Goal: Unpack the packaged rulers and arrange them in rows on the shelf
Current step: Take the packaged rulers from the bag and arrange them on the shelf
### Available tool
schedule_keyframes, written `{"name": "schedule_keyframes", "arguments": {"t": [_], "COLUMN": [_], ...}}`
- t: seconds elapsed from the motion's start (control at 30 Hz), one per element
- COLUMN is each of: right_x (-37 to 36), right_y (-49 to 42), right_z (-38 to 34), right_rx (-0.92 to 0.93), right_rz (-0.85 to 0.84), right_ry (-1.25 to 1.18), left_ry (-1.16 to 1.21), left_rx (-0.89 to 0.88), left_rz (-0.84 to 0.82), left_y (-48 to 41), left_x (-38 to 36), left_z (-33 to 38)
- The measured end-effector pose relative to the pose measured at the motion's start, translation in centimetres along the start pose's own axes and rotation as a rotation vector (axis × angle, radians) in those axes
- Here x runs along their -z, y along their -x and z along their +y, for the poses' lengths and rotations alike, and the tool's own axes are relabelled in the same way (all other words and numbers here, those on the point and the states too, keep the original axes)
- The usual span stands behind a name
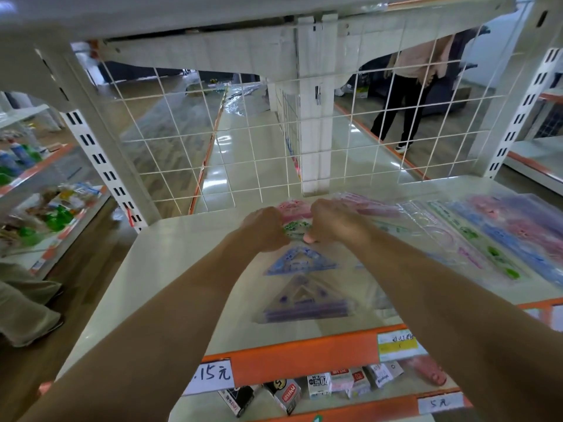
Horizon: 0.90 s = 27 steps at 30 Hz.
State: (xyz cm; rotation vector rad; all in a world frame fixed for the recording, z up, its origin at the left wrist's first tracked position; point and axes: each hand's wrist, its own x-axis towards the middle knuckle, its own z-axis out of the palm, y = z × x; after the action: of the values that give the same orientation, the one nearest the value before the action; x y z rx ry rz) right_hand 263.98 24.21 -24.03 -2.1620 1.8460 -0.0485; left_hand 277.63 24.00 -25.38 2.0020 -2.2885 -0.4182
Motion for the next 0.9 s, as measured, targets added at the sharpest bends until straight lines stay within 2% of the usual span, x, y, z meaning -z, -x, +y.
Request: {"name": "schedule_keyframes", "arguments": {"t": [0.17, 0.27, 0.37, 0.47, 0.57, 0.77, 0.9], "right_x": [0.7, 0.9, 0.9, 0.3, 0.1, -0.7, -0.8], "right_y": [-0.9, -1.0, -1.3, -1.7, -1.5, -0.9, -0.9], "right_z": [-0.1, 0.0, 0.0, 0.3, 0.9, 0.4, 0.5], "right_rx": [-0.049, -0.027, -0.010, 0.028, 0.104, 0.236, 0.283], "right_rz": [-0.143, -0.173, -0.174, -0.085, 0.069, 0.254, 0.395], "right_ry": [-0.020, 0.001, 0.000, -0.104, -0.240, -0.218, -0.253], "left_ry": [0.082, 0.193, 0.197, 0.210, 0.182, 0.200, 0.149], "left_rx": [0.036, 0.034, 0.007, 0.021, 0.058, 0.038, 0.035], "left_rz": [-0.027, -0.036, -0.035, 0.014, 0.182, 0.239, 0.393], "left_y": [-0.3, -0.1, 0.2, 0.3, 0.3, 0.7, 0.6], "left_x": [0.2, 0.3, 0.5, 0.9, 0.8, -0.4, -0.9], "left_z": [-0.1, -0.2, 0.0, -0.2, -0.9, -1.0, -0.8]}}
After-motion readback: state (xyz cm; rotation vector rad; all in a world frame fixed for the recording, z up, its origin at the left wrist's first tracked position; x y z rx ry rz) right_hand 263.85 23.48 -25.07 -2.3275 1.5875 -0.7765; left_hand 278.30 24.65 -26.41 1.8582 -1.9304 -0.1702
